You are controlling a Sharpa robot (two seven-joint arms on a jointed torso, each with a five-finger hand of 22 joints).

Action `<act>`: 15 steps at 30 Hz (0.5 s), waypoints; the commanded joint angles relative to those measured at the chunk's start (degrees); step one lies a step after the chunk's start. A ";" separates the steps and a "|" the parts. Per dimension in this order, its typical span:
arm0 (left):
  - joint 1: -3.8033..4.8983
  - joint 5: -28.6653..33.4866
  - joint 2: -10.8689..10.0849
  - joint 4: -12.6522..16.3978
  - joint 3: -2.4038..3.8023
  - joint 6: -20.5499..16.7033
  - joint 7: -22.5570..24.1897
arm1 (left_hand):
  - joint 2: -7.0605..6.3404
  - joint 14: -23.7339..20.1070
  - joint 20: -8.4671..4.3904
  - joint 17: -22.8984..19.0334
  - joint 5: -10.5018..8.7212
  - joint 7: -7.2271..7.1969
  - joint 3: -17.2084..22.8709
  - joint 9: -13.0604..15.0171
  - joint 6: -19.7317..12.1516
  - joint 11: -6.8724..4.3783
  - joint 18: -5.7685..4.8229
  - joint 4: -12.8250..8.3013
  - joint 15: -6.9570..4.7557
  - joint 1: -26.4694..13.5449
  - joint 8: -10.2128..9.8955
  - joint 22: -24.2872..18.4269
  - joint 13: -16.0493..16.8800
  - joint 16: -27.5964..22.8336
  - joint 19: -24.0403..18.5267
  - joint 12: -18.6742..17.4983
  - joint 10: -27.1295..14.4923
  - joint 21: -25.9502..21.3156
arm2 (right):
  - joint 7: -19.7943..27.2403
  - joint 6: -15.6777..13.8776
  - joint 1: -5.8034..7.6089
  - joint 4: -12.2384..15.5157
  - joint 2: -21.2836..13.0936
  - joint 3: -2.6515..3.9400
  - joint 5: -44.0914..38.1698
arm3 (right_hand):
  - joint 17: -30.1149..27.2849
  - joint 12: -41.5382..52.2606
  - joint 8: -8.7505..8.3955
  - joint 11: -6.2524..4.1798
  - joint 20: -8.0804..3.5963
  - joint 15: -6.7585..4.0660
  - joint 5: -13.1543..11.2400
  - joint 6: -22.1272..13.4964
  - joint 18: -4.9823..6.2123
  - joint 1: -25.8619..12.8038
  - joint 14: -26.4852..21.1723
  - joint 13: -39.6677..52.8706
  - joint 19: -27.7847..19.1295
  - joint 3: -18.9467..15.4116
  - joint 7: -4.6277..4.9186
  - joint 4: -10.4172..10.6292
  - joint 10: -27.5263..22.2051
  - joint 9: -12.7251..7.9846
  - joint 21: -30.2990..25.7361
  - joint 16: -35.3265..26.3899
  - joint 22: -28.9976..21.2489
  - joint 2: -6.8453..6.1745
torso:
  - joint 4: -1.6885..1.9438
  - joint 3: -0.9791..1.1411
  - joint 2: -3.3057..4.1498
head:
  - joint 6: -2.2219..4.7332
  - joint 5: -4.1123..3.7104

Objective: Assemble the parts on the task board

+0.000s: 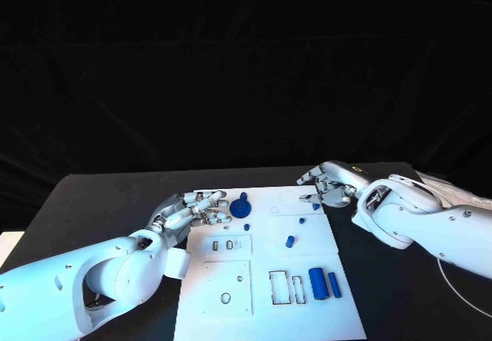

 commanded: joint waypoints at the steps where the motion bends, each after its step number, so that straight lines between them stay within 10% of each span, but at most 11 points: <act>1: 0.04 0.06 0.19 -0.20 0.04 1.42 0.34 | -0.08 -0.13 0.15 0.06 0.06 0.29 -0.02 0.02 0.03 0.19 0.09 -0.43 0.14 0.45 -0.25 0.05 -0.10 -0.23 0.41 -0.12 -0.18 -0.01 | 6.01 0.82 -0.26 -1.30 -0.78 -0.07 3.49 | 6.23 -0.29 -0.04 0.14 0.00 0.01 0.28 0.31 -0.42 0.65 4.39 -0.01 0.07 -0.05 0.04 -0.29 -0.30 -0.06 0.10 0.33 0.06 -0.19 | -0.13 0.12 -0.07 | 0.00 -0.70; 15: 0.03 0.06 0.43 -1.01 0.03 1.62 0.30 | -0.08 -0.13 0.15 0.06 0.06 0.29 -0.02 0.02 0.03 0.19 0.09 -0.43 0.14 0.45 -0.25 0.05 -0.10 -0.23 0.41 -0.12 -0.18 -0.01 | 6.97 3.56 -1.76 -7.13 -1.02 -0.28 3.60 | 6.59 -0.19 -0.07 0.14 0.01 0.01 0.30 0.35 -0.47 0.87 4.46 0.10 0.23 -0.19 0.04 -0.52 -0.30 -0.08 0.21 0.50 0.31 -0.42 | 0.08 0.05 0.00 | -0.25 -1.23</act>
